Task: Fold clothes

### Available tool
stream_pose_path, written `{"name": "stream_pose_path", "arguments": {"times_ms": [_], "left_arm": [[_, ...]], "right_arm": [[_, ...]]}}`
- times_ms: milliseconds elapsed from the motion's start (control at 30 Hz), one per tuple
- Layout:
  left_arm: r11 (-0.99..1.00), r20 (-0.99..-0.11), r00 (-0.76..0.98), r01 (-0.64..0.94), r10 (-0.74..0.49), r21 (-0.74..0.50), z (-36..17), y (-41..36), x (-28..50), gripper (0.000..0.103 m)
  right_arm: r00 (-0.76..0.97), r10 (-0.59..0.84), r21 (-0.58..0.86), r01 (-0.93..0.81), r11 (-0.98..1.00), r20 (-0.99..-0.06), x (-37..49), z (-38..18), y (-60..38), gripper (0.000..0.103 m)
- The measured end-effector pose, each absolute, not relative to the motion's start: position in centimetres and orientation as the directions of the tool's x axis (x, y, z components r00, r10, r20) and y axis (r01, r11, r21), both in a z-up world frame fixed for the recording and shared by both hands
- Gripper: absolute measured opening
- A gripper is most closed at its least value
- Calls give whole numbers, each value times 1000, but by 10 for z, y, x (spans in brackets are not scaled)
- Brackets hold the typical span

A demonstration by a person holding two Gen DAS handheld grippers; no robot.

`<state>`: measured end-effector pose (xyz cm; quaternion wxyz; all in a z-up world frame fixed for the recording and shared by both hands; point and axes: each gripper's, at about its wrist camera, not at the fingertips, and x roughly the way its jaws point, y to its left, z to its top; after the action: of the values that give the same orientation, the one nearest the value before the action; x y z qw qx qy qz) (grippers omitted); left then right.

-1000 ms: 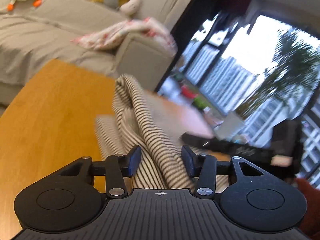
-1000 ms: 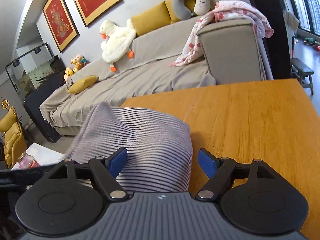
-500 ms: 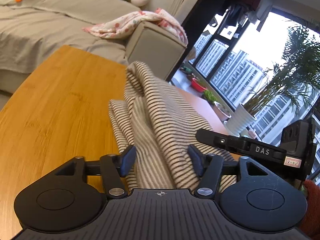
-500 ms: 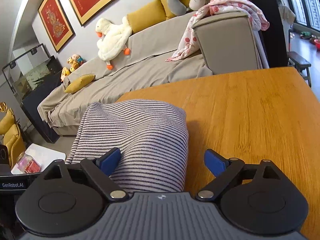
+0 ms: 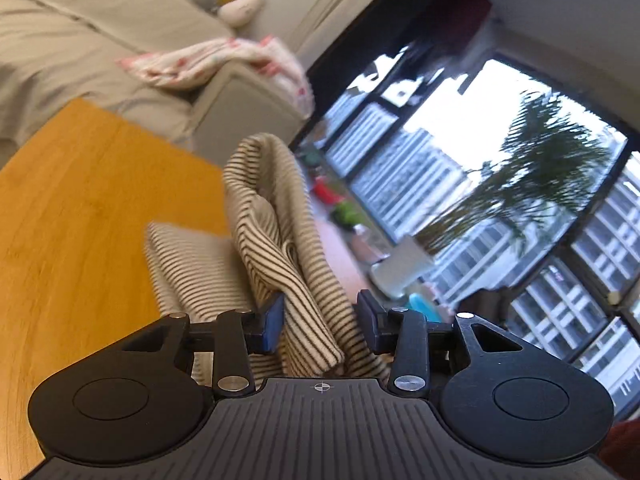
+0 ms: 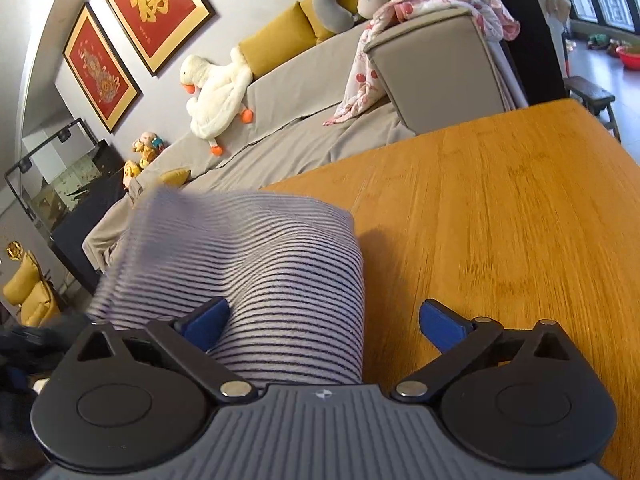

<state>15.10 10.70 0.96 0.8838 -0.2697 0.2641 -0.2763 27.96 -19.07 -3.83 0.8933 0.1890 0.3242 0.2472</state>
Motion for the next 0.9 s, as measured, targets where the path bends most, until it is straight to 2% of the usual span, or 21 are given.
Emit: {"name": "stream_pose_path", "arguments": {"times_ms": [133,200,333,433,500,567,600,700,767,800,833,867,900], "left_arm": [[770,-343,765,296,-545,-565,18,113,147,45],[783,-328,796,270,-509,-560,24,121,147,45],[778,-305,796,301,-524,-551,34,120,152,49],[772,-354,748,320,-561,-549,22,107,169,49],[800,-426,726,285,-540,-528,6,101,187,48],[820,-480,712,241,-513,-519,-8,105,204,44],[811,-481,706,232,-521,-538,-11,110,210,36],[790,-482,692,211,-537,-576,-16,122,226,32],[805,-497,694,205,-520,-557,-16,123,230,32],[821,-511,700,194,-499,-537,-14,122,231,32],[835,-522,705,185,-480,-518,-12,121,231,52],[836,-510,713,197,-481,-513,-6,121,230,58],[836,-498,720,209,-483,-507,-1,120,228,52]], "right_arm": [[665,560,486,-323,812,-495,280,-39,-187,102],[657,565,472,-341,813,-499,279,-39,-183,102],[665,555,446,-352,823,-500,278,-37,-179,102],[675,548,443,-347,827,-494,275,-37,-180,103],[688,537,428,-347,834,-488,270,-36,-180,103],[700,527,414,-348,841,-482,265,-35,-179,103],[704,524,407,-351,843,-480,263,-34,-178,103],[723,498,361,-355,862,-479,257,-31,-173,103],[735,478,322,-359,876,-481,254,-29,-167,103],[740,469,307,-359,881,-482,252,-28,-165,103],[743,462,298,-357,885,-484,251,-27,-163,103],[746,455,288,-355,889,-486,250,-27,-162,103],[748,451,282,-353,892,-487,249,-27,-161,103]]}}
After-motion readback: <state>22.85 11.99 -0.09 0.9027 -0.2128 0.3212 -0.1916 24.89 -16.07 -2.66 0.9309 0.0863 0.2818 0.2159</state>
